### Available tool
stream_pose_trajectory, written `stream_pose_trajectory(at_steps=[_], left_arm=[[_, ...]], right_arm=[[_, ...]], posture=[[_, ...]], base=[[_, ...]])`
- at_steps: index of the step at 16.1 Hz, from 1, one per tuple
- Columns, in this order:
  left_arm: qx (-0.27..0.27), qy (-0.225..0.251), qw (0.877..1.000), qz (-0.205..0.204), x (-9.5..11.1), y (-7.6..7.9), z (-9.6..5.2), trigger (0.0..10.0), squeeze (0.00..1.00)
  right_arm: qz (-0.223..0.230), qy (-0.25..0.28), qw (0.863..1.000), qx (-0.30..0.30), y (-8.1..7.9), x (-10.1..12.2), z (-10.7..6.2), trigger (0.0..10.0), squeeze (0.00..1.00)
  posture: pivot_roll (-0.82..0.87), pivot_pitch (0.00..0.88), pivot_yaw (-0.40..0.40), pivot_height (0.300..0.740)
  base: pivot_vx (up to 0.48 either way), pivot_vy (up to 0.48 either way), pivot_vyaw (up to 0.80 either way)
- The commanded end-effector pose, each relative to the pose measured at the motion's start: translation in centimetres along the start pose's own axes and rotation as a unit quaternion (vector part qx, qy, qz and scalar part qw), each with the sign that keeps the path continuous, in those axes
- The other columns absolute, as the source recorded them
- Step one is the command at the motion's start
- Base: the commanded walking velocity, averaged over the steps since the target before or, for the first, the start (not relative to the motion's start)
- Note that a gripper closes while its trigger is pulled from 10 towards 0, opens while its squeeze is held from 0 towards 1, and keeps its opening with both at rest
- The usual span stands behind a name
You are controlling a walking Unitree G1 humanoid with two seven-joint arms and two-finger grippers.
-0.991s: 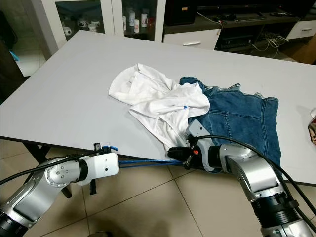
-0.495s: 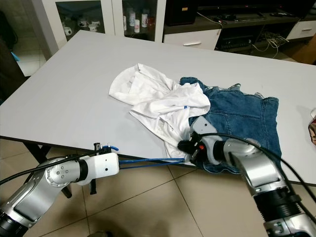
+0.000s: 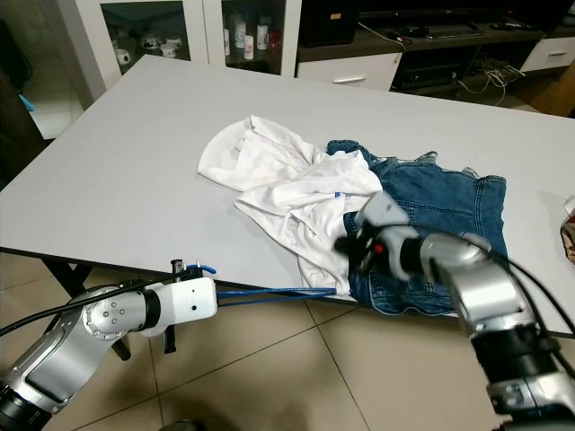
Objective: Hang hanger
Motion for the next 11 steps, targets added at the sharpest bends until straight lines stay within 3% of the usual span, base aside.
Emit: stream_pose_trajectory(at_steps=[1,6,7,8,9,11], left_arm=[[0.006,0.009,1.000,0.013,0.7,-0.3,-0.2,10.0,0.00],[0.005,0.009,1.000,0.013,0.7,-0.2,-0.2,10.0,0.00],[0.004,0.010,1.000,0.014,0.7,-0.2,-0.2,10.0,0.00],[0.003,0.010,1.000,0.014,0.8,-0.2,-0.1,10.0,0.00],[0.003,0.010,1.000,0.014,0.8,-0.1,-0.1,10.0,0.00],[0.000,0.012,1.000,0.015,0.9,0.0,-0.1,10.0,0.00]], right_arm=[[0.015,0.006,1.000,-0.011,0.4,0.1,-0.3,0.0,0.00],[0.022,0.028,0.999,-0.010,0.7,0.9,-0.7,0.0,0.00],[0.021,0.028,0.999,0.007,0.1,1.0,-0.6,10.0,0.00],[0.025,0.032,0.999,0.018,-0.3,1.0,-0.5,10.0,0.00],[0.022,0.040,0.998,0.045,-1.4,1.1,-0.4,10.0,1.00],[0.021,0.035,0.996,0.073,-2.4,0.8,-0.3,10.0,1.00]], posture=[[0.10,0.115,-0.063,0.740],[0.10,0.115,-0.062,0.740],[0.09,0.115,-0.064,0.740],[0.09,0.116,-0.064,0.740],[0.09,0.118,-0.064,0.740],[0.09,0.120,-0.064,0.740]], base=[[0.000,0.000,0.00],[0.000,0.000,0.00],[0.000,0.000,0.00],[0.000,0.000,0.00],[0.000,0.000,0.00],[0.000,0.000,0.00]])
Point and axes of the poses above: a point about 5 cm out from each wrist's last joint towards the gripper, its own z axis pointing out of the wrist towards the gripper, its own x axis along the axis of the wrist's last joint, y = z × x, the point moved 2 cm from there along z, pointing out of the wrist towards the gripper, and after that the axes turned 14 degrees about -z, right-handed, at the moved point
